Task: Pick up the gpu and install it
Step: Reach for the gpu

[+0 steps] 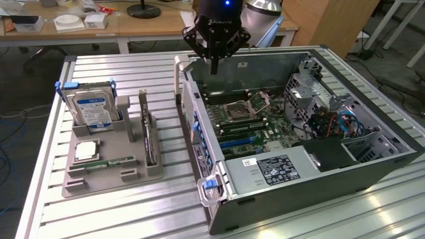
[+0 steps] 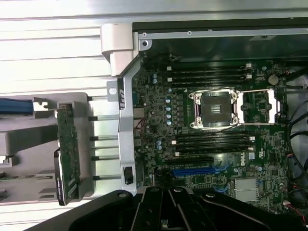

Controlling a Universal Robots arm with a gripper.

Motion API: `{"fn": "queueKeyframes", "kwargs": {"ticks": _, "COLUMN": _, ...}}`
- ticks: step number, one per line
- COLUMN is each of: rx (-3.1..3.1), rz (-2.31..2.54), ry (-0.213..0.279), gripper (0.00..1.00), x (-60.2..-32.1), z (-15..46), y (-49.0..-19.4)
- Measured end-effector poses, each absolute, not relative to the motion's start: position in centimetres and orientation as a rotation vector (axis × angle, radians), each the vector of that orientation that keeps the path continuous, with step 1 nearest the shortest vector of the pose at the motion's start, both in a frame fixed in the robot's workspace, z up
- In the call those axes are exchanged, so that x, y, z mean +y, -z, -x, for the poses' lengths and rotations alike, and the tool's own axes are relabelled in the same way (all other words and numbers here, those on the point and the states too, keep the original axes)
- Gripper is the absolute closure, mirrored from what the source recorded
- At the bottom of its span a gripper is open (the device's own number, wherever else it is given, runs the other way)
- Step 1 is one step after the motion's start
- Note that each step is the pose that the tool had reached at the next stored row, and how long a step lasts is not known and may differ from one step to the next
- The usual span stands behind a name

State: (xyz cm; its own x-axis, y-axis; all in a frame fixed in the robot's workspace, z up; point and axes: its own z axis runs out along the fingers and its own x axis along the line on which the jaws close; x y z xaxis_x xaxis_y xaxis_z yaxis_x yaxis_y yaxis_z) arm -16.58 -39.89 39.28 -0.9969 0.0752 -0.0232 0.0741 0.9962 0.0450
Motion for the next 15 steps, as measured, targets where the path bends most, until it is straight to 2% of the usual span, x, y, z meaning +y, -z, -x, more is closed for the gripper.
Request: {"fn": "queueKeyframes", "kwargs": {"ticks": 15, "rx": 3.114, "rz": -0.117, "ry": -0.069, "gripper": 0.90, "x": -39.9, "z": 18.3, "y": -39.3}}
